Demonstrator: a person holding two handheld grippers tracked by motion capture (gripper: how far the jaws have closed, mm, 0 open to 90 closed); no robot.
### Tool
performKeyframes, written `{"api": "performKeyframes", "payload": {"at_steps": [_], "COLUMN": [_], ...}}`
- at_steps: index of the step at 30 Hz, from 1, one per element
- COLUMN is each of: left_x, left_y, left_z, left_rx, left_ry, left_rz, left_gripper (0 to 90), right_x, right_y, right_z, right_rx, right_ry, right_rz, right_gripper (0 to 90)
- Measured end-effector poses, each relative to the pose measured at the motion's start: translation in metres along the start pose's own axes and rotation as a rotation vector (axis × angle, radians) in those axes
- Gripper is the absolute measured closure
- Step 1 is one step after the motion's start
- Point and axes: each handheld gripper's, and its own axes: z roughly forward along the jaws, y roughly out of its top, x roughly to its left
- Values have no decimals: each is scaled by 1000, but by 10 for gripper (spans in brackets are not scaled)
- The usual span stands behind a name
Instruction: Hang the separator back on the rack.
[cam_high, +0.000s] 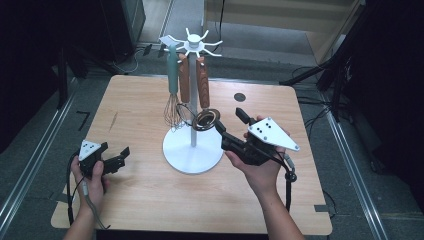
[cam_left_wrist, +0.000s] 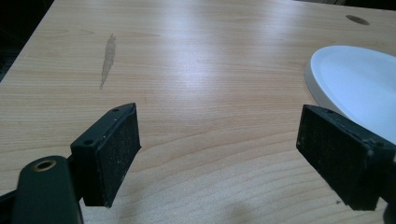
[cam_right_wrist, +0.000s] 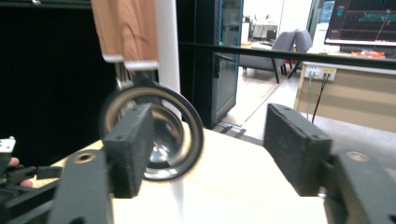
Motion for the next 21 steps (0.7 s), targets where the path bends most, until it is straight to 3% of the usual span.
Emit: {"api": "performKeyframes", "payload": {"at_steps": [9,21], "left_x": [0,0], "left_y": [0,0], "left_z": [0,0], "left_rx": [-2,-2], "left_ry": [0,3], "left_rz": [1,-2], "left_gripper": [139,139], "right_x": [-9,-29], "right_y": [-16,-40], "right_z": [-2,-6], "right_rx": [29,76], "right_ry": [-15,-70], "right_rz": [3,51], "right_gripper": [216,208]}}
